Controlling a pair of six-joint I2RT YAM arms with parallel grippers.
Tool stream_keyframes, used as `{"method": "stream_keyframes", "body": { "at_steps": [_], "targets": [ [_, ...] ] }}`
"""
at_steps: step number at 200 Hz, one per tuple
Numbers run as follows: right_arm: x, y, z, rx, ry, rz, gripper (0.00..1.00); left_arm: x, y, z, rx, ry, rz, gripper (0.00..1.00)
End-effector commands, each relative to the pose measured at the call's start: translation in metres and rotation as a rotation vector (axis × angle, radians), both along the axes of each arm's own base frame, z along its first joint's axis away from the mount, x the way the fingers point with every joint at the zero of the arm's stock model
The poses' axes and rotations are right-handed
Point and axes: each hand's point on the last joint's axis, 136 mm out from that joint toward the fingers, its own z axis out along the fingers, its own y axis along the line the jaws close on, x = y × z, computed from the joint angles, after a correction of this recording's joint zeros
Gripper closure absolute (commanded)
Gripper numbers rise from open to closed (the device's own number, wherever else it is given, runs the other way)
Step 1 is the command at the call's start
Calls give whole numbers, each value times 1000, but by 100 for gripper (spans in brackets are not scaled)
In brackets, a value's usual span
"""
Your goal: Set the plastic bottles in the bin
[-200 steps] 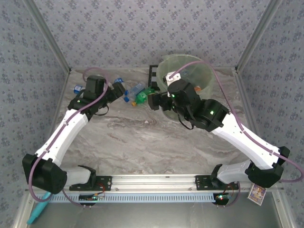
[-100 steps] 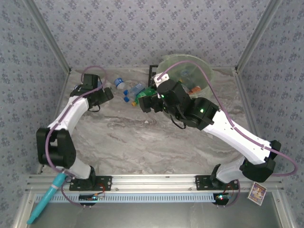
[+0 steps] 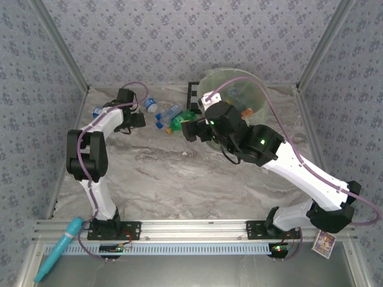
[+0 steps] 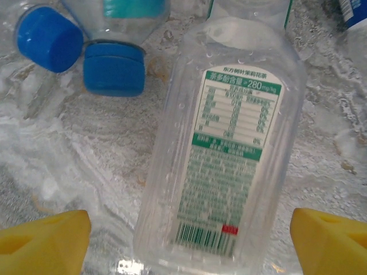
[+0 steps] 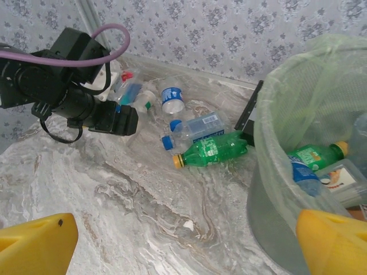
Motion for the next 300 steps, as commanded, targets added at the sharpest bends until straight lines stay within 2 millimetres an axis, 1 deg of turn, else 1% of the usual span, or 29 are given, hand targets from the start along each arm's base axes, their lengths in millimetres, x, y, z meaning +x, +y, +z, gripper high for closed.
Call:
{"method": "stream_keyframes", "body": {
  "at_steps": [1,22,38,53,70,82,89,119,155,169,178,181,187,211,244,275,300],
  "targets": [
    [0,-16,4,-8,-17,-45,1,16,-3,-3,20,11,-59,14],
    [-1,-20,6,-4,-17,-55,0,21,-4,-14,26,39,-75,17],
    [-2,-23,7,-3,-16,-63,0,23,-5,-18,26,53,-85,27],
    [-2,-25,6,-1,-14,-71,0,22,-7,-18,17,53,-90,30],
    [-3,-26,6,4,-12,-71,0,21,-7,-13,11,43,-82,34],
    [-4,-26,6,6,-11,-69,0,18,-9,-8,-7,36,-85,39],
    [-3,-25,6,7,-11,-67,0,16,-10,-4,-11,30,-83,40],
    [-3,-20,6,16,-11,-50,0,6,-13,21,-33,-14,-75,41],
    [-4,-21,7,18,-11,-50,0,-13,-20,60,-57,-74,-75,42],
    [-5,-25,7,18,-11,-51,1,-22,-24,80,-67,-109,-81,42],
    [-6,-28,8,19,-14,-54,0,-27,-29,95,-75,-144,-89,41],
    [-6,-29,9,21,-16,-54,0,-33,-29,96,-72,-131,-90,42],
    [-6,-31,9,24,-20,-57,0,-38,-32,105,-76,-148,-95,42],
    [-5,-41,13,39,-30,-77,0,-55,-49,143,-97,-229,-131,42],
    [-5,-60,15,55,-40,-121,0,-73,-81,195,-105,-341,-210,42],
    [-9,-80,20,71,-60,-159,0,-86,-122,244,-33,-464,-382,42],
    [-15,-99,21,87,-76,-200,0,-91,-152,284,22,-589,-515,42]
  ]
}}
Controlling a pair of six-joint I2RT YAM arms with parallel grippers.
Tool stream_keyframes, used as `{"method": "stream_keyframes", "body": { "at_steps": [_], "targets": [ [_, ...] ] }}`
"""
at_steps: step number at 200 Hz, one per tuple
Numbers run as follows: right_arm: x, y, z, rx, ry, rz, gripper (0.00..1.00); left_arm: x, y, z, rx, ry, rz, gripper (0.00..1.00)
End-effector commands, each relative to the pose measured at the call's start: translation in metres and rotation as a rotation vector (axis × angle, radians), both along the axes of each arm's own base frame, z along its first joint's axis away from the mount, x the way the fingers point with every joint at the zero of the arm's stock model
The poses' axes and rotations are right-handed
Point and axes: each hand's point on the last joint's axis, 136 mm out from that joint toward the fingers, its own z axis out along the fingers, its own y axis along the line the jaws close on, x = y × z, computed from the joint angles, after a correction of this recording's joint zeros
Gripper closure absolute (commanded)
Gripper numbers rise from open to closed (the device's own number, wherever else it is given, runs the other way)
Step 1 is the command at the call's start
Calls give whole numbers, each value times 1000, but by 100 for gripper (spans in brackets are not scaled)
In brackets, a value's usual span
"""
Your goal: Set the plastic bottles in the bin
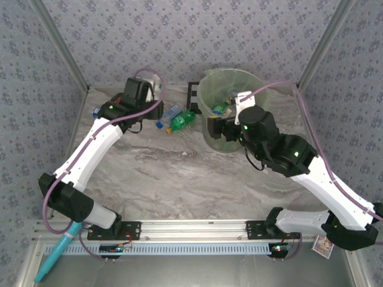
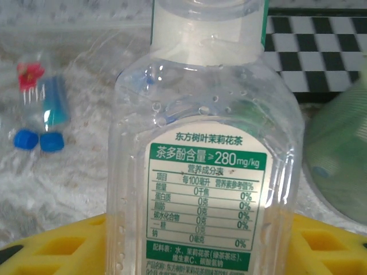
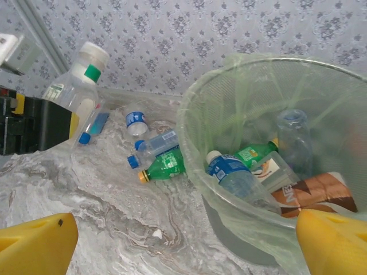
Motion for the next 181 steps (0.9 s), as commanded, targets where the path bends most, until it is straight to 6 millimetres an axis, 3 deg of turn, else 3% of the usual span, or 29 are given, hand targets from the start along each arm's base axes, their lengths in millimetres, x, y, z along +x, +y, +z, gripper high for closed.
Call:
{"method": "stream_keyframes", "body": {
  "at_steps": [1,28,57,94,98,145,181],
  "targets": [
    [-6,-24,5,23,-20,-65,1,-7,-14,58,67,-186,-87,42],
    [-13,-43,8,47,-42,-110,0,-8,-48,91,120,-317,-210,42],
    [-19,-60,11,77,-67,-148,0,-6,-79,103,223,-376,-317,43],
    [-30,-56,10,128,-54,-82,0,0,-115,110,361,-439,-413,42],
    [-31,-55,10,133,-53,-73,0,0,-118,120,358,-462,-414,42],
    [-36,-61,11,144,-50,-76,1,11,-154,124,428,-507,-487,42],
    [-38,-67,10,145,-45,-93,1,26,-175,113,551,-529,-513,41]
  ]
}}
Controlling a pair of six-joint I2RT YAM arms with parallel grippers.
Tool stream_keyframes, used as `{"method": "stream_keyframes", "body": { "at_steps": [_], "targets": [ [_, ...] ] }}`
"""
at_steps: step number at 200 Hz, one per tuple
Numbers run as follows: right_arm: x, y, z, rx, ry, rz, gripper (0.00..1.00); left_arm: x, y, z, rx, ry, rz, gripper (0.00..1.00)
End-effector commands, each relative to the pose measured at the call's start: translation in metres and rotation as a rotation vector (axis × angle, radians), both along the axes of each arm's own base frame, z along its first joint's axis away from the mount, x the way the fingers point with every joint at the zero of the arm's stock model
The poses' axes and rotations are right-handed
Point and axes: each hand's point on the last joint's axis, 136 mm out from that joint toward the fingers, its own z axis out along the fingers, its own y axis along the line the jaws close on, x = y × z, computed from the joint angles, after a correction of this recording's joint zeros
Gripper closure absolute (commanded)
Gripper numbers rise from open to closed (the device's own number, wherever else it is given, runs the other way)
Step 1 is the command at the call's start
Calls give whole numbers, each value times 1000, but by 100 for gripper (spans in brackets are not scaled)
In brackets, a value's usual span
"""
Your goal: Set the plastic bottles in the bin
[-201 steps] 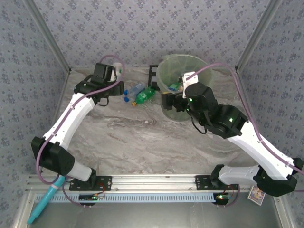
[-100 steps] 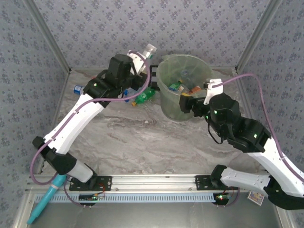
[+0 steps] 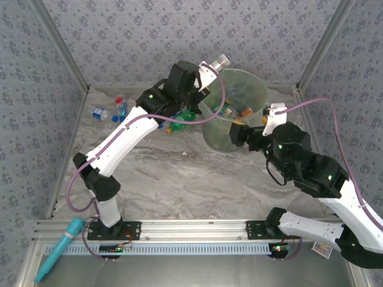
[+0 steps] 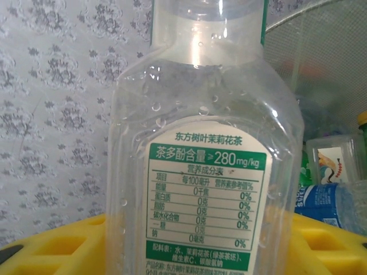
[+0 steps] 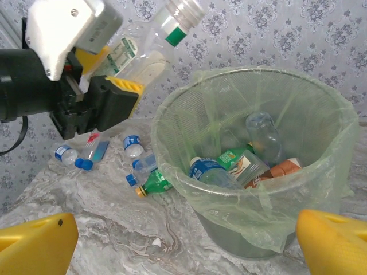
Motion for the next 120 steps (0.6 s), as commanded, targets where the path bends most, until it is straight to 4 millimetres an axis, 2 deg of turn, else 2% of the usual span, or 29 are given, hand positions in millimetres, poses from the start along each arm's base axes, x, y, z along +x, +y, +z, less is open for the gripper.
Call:
{"method": "stream_keyframes", "body": {
  "at_steps": [1,26,35,58,120],
  "targets": [
    [-4,-9,-3,7,14,-24,1,8,-9,14,76,-92,-1,41],
    [-5,-14,-3,9,15,-41,0,19,-22,8,129,-105,4,40],
    [-5,-15,-3,9,14,-42,1,20,-27,0,159,-84,-2,38],
    [-7,-17,-2,9,12,-45,0,24,-36,-2,170,-94,-16,37],
    [-9,-22,-1,-1,10,-52,0,31,-49,-15,186,-95,-21,37]
  ]
}}
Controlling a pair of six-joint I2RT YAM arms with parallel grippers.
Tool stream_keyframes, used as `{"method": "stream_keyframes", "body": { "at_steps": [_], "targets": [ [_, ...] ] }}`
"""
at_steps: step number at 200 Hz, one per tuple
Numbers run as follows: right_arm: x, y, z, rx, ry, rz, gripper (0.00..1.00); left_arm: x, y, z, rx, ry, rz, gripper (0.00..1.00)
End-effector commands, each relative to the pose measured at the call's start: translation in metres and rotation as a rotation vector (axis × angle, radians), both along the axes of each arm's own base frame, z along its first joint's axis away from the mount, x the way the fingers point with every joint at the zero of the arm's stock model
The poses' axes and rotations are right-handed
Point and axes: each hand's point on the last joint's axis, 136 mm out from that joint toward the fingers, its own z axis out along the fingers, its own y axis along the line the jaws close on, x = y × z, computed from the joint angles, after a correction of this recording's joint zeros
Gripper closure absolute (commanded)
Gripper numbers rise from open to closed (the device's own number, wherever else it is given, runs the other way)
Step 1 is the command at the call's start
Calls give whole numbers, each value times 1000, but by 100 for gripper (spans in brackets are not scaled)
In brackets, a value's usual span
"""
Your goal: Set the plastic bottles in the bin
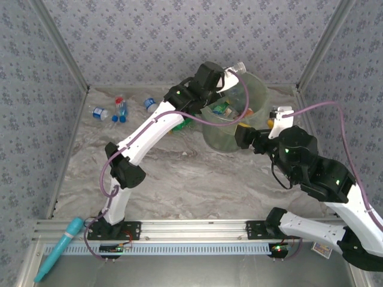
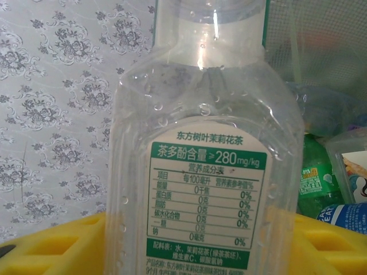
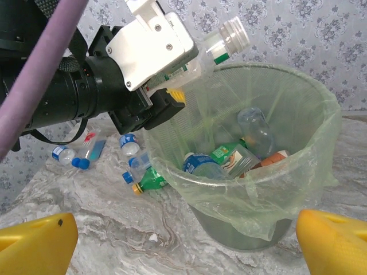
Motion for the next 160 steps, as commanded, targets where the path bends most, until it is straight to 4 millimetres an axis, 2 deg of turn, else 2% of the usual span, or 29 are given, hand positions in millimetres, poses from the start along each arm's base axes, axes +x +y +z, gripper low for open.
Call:
{"method": "stream_keyframes", "body": {
  "at_steps": [1,75,91,111,160],
  "targets": [
    [-2,-11,2,-3,-3,-36,0,-1,-3,17,-16,-45,5,37],
    [-3,-13,4,-1,-5,-39,0,-1,-4,16,-33,-37,4,35],
    [-3,-13,4,2,-6,-38,0,-1,-3,18,-41,-38,13,25],
    [-3,-12,3,2,-2,-37,1,-2,0,26,-63,-53,31,8],
    [-3,-10,0,7,2,-33,0,-12,10,55,-153,-64,38,4]
  ]
}}
